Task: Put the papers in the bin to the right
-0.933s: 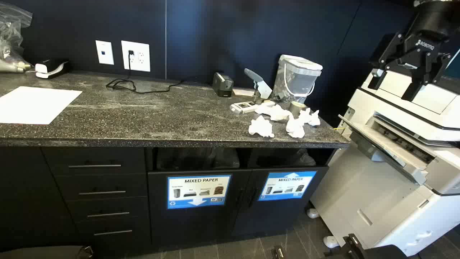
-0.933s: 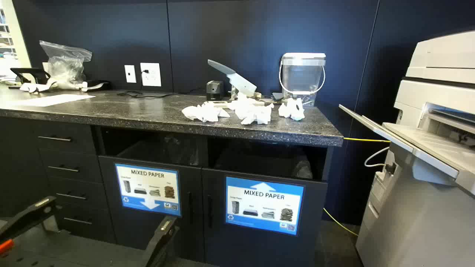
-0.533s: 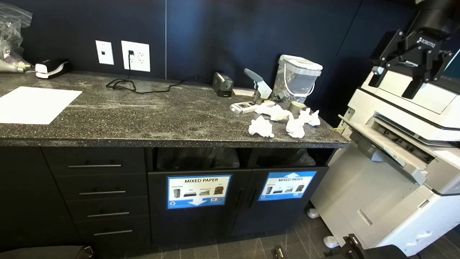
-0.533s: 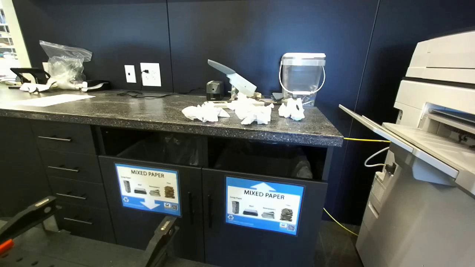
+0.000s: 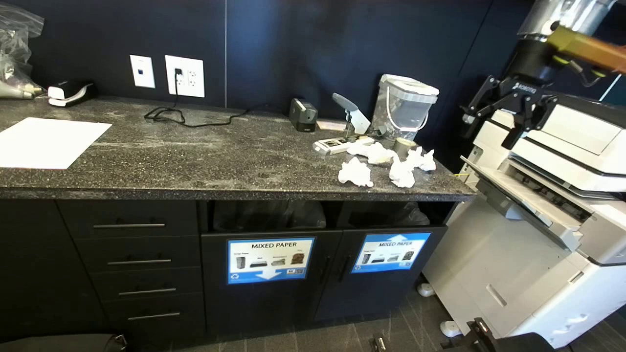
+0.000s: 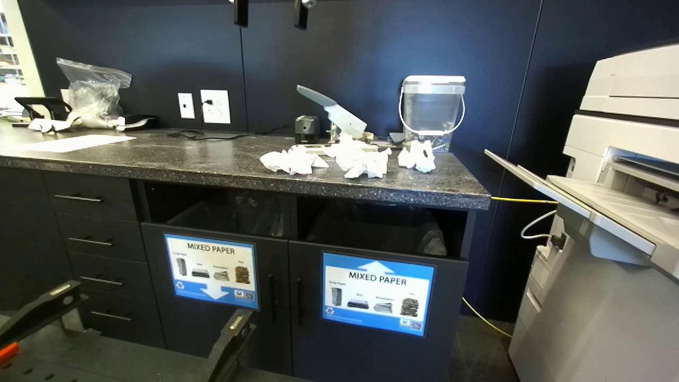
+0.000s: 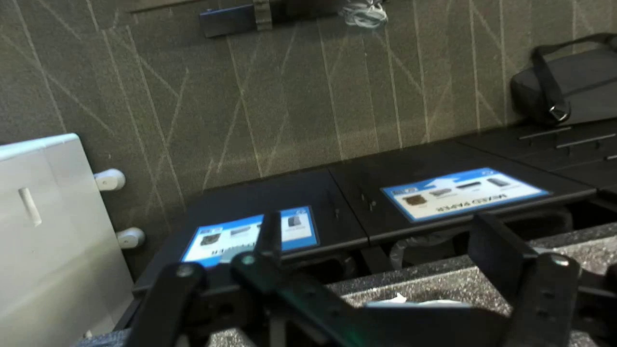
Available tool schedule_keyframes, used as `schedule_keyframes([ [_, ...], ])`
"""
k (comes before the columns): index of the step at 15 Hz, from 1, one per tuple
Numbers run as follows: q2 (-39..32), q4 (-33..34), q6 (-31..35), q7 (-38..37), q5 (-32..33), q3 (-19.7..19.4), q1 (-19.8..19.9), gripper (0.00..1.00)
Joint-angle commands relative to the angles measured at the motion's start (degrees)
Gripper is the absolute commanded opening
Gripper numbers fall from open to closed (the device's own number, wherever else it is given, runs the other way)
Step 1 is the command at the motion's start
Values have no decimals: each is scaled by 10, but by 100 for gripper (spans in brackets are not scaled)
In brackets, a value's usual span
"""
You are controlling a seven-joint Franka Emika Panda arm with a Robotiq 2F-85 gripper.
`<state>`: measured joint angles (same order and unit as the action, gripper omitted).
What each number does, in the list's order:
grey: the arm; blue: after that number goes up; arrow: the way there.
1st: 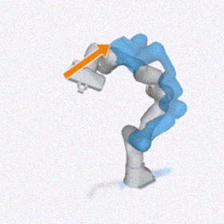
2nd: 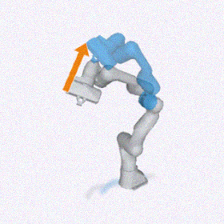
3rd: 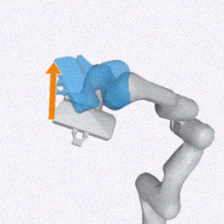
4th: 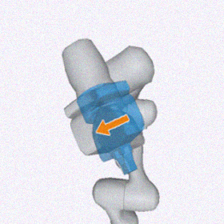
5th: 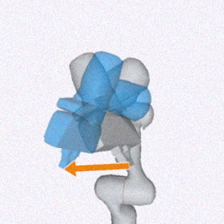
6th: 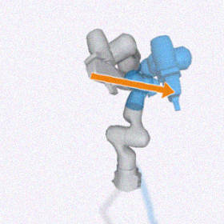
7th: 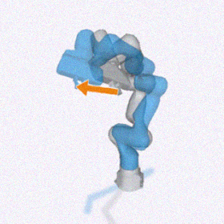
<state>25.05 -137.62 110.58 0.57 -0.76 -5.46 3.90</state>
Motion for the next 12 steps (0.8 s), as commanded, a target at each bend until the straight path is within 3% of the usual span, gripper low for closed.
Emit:
schedule_keyframes([
  [1,-74,-9,149,-35,7,20,2,100],
  [7,-267,52,349,-70,2,18,5,100],
  [12,-415,155,412,-88,1,4,6,100],
])
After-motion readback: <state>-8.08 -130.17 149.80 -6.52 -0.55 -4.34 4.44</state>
